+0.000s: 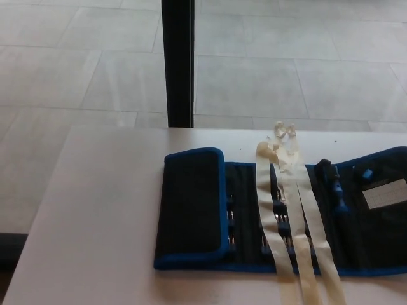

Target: The robot uses its right hand to lift an edge of the toolkit kept in middle of the desk and make one fold in it

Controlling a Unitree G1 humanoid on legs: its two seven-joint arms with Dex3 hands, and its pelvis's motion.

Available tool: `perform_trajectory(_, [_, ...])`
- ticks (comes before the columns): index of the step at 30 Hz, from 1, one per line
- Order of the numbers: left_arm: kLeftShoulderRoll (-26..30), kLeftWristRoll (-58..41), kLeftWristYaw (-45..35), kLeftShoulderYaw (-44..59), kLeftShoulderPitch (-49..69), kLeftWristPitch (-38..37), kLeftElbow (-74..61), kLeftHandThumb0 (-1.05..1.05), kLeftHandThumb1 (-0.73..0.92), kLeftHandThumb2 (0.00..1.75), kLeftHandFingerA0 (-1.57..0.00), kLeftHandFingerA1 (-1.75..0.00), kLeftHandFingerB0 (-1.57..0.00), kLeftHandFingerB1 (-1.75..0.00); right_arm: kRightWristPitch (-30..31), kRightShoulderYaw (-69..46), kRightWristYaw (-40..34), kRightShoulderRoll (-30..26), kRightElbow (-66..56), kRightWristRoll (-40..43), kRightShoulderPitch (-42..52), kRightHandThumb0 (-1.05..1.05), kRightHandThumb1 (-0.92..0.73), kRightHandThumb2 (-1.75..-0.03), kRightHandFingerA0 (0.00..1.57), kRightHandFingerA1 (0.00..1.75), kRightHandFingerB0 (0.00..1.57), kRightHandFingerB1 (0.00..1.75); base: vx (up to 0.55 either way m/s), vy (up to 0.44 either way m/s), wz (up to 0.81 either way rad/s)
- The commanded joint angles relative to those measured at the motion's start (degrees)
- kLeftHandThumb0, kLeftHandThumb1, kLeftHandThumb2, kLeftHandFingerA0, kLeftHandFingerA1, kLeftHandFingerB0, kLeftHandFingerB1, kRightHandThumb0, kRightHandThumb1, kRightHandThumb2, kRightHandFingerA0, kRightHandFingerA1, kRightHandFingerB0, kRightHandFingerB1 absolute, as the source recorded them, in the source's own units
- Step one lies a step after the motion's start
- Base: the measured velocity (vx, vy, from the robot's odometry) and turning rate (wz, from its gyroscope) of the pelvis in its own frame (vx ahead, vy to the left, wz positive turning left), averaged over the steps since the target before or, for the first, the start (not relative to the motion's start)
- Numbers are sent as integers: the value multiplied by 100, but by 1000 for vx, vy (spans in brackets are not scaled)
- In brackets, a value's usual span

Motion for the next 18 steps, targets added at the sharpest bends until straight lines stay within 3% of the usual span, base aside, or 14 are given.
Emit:
perform_trajectory(1, [559,-748,189,871,-407,291,639,-59,74,62,-68,-70,-48,-56,461,-1976,-724,-621,249,1995,-550,-55,-60,-69,60,102,42,85,0,0,0])
perform_trajectory(4, [539,-666,210,874,-375,267,705,-60,74,62,-71,-76,-48,-55,685,-2458,-963,-838,209,2224,-712,-55,-64,-70,58,121,33,93,0,0,0])
perform_trajectory(6, [526,-666,197,912,-362,262,730,-59,75,62,-70,-73,-48,-56,689,-2649,-923,-1183,299,2238,-922,-62,-72,-74,72,149,4,84,0,0,0])
perform_trajectory(8, [530,-655,196,935,-402,252,753,-59,75,61,-69,-69,-48,-54,607,-2712,-1161,-1272,351,2155,-1117,-62,-70,-71,77,140,12,84,0,0,0])
perform_trajectory(9, [528,-662,138,963,-391,204,757,-59,74,62,-64,-67,-44,-53,571,-2683,-1140,-1374,356,2064,-1269,-62,-70,-67,60,109,31,84,0,0,0])
perform_trajectory(10, [530,-660,112,976,-386,183,761,-59,74,62,-64,-67,-44,-53,556,-2680,-1129,-1418,365,2020,-1332,-62,-70,-67,60,109,31,84,0,0,0])
perform_trajectory(11, [538,-631,117,967,-387,192,769,-60,75,62,-64,-67,-46,-52,678,-2614,-907,-1489,289,1972,-1420,-70,-74,-69,70,137,48,88,0,0,0])
perform_trajectory(12, [544,-595,127,951,-388,205,776,-60,75,62,-64,-67,-46,-52,860,-2490,-578,-1598,167,1915,-1557,-70,-74,-69,70,137,48,88,0,0,0])
perform_trajectory(13, [548,-572,128,953,-394,210,780,-60,75,63,-67,-69,-47,-53,883,-2489,-473,-1574,-10,1950,-1665,-67,-75,-69,55,109,32,77,0,0,0])
perform_trajectory(14, [549,-576,137,973,-388,195,790,-60,75,62,-68,-70,-46,-53,947,-2473,-540,-1557,-146,1967,-1828,-70,-77,-63,77,108,24,70,0,0,0])
perform_trajectory(15, [550,-573,136,978,-393,191,801,-60,75,62,-68,-70,-46,-53,965,-2490,-542,-1561,-145,1957,-1837,-70,-77,-63,77,108,24,70,0,0,0])
perform_trajectory(16, [552,-574,156,977,-406,200,810,-60,75,61,-69,-69,-46,-53,902,-2471,-815,-1524,-270,1921,-2038,-67,-73,-63,63,87,55,87,0,0,0])
perform_trajectory(17, [552,-564,158,967,-400,200,820,-60,75,62,-69,-69,-46,-54,872,-2459,-994,-1451,-511,1956,-2273,-63,-66,-60,72,76,44,69,0,0,0])
perform_trajectory(18, [553,-588,157,988,-412,211,846,-59,75,62,-68,-69,-43,-52,961,-2472,-958,-1365,-789,2084,-2436,-62,-48,-89,61,73,35,61,0,0,0])
